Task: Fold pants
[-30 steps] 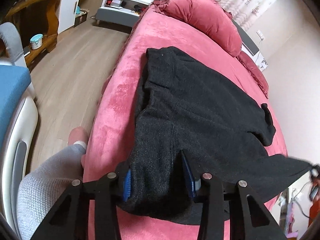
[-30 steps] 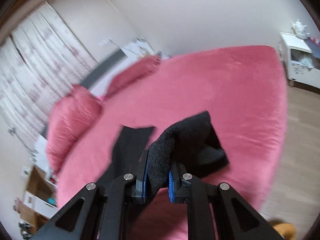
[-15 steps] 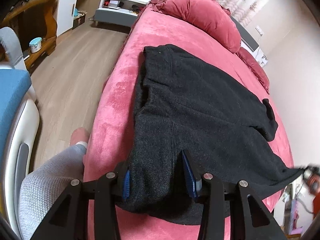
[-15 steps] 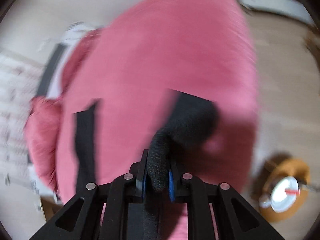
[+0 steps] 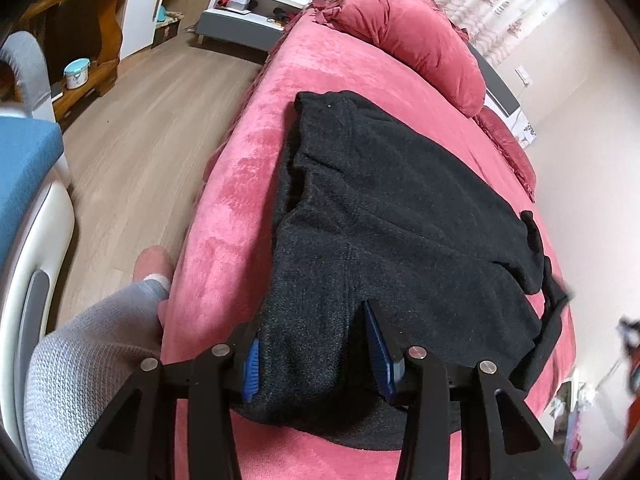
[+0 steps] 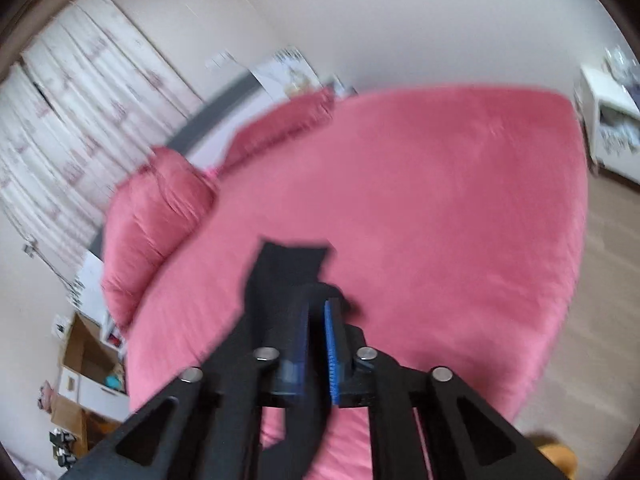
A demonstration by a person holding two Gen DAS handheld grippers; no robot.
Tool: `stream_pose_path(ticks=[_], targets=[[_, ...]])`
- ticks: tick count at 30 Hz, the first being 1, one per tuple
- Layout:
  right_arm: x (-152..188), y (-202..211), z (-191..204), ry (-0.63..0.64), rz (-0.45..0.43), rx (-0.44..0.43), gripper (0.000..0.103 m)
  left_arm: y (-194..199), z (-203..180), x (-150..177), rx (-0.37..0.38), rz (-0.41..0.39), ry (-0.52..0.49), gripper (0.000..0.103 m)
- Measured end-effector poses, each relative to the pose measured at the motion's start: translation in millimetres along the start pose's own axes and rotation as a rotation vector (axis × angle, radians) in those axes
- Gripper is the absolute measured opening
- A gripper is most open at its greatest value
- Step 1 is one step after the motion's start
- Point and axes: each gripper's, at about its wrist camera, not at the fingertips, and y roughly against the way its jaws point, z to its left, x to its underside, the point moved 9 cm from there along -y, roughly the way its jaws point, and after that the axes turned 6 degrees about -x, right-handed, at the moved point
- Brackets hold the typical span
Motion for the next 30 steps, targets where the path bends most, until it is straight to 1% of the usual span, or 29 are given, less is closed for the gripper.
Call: stream_pose_path(ticks=[1, 2, 3, 5, 7, 10, 11, 12, 14, 16, 17, 19, 20, 22, 23, 24, 26, 27, 28, 29, 30], targets=[[20.0, -14.6, -19.6, -0.019, 0.041, 0.033, 0.039, -0.6, 0.5, 0.4, -0.006, 0.001, -0.002, 0.048], [37.4, -31.2, -35.8, -0.047, 0.074, 0.055, 0.045, -1.8, 1.0, 1.0, -0.020, 0.003, -0.010, 0.049], [55.9, -47.5, -50.3, -0.089, 0.114, 0.050, 0.045, -3.0, 1.4, 1.7, -0.030, 0.005, -0.015, 0.050], [83.3, -74.9, -70.9, -0.189, 0.177, -0.010, 0.045, -5.2, 2.1, 3.2, -0.050, 0.006, -0.019, 0.052], [103.0, -106.4, -86.1, -0.313, 0.202, -0.058, 0.045, -7.4, 3.5, 4.7, -0.066, 0.010, -0.022, 0.054], [99.8, -145.0, -84.2, -0.454, 0.151, -0.190, 0.045, -10.4, 5.0, 6.6, -0.087, 0.016, -0.028, 0.055], [90.8, -161.4, -80.5, -0.496, 0.129, -0.223, 0.045, -11.6, 5.2, 6.9, -0.094, 0.018, -0.030, 0.057], [83.0, -176.2, -72.5, -0.510, 0.121, -0.220, 0.045, -12.6, 5.3, 6.8, -0.099, 0.020, -0.031, 0.057], [65.2, -202.3, -65.9, -0.515, 0.105, -0.182, 0.051, -14.6, 6.1, 7.2, -0.106, 0.025, -0.030, 0.058], [50.4, -224.5, -62.4, -0.522, 0.108, -0.162, 0.055, -15.5, 7.1, 8.0, -0.107, 0.026, -0.026, 0.058], [44.7, -242.7, -56.9, -0.527, 0.121, -0.165, 0.055, -16.0, 7.7, 8.5, -0.108, 0.027, -0.025, 0.058], [39.2, -257.0, -51.1, -0.530, 0.140, -0.158, 0.055, -16.9, 7.8, 8.9, -0.117, 0.024, -0.031, 0.058], [39.1, -259.4, -50.6, -0.521, 0.149, -0.137, 0.045, -17.9, 7.6, 9.4, -0.132, 0.025, -0.045, 0.056], [36.6, -265.8, -43.6, -0.449, 0.175, -0.025, 0.008, -16.9, 5.2, 9.5, -0.151, 0.019, -0.064, 0.053], [32.2, -263.9, -34.3, -0.412, 0.183, -0.006, 0.008, -15.7, 4.2, 8.9, -0.151, 0.017, -0.062, 0.051], [27.0, -252.9, -25.1, -0.372, 0.170, -0.026, 0.008, -14.1, 3.5, 8.3, -0.148, 0.015, -0.058, 0.050], [8.3, -219.6, 4.5, -0.251, 0.115, -0.072, 0.007, -7.3, 1.8, 6.2, -0.124, 0.007, -0.044, 0.046], [-6.0, -194.9, 26.2, -0.179, 0.069, -0.105, 0.007, -3.9, 0.5, 5.1, -0.115, 0.004, -0.044, 0.046], [-14.4, -175.7, 37.5, -0.148, 0.034, -0.138, 0.007, -0.1, -1.4, 4.6, -0.108, -0.001, -0.054, 0.045], [-27.6, -140.7, 49.1, -0.103, -0.037, -0.188, 0.007, 1.8, -2.8, 4.1, -0.109, -0.007, -0.064, 0.045], [-35.4, -119.9, 50.6, -0.067, -0.086, -0.188, 0.007, 3.5, -3.7, 4.1, -0.111, -0.012, -0.072, 0.045]])
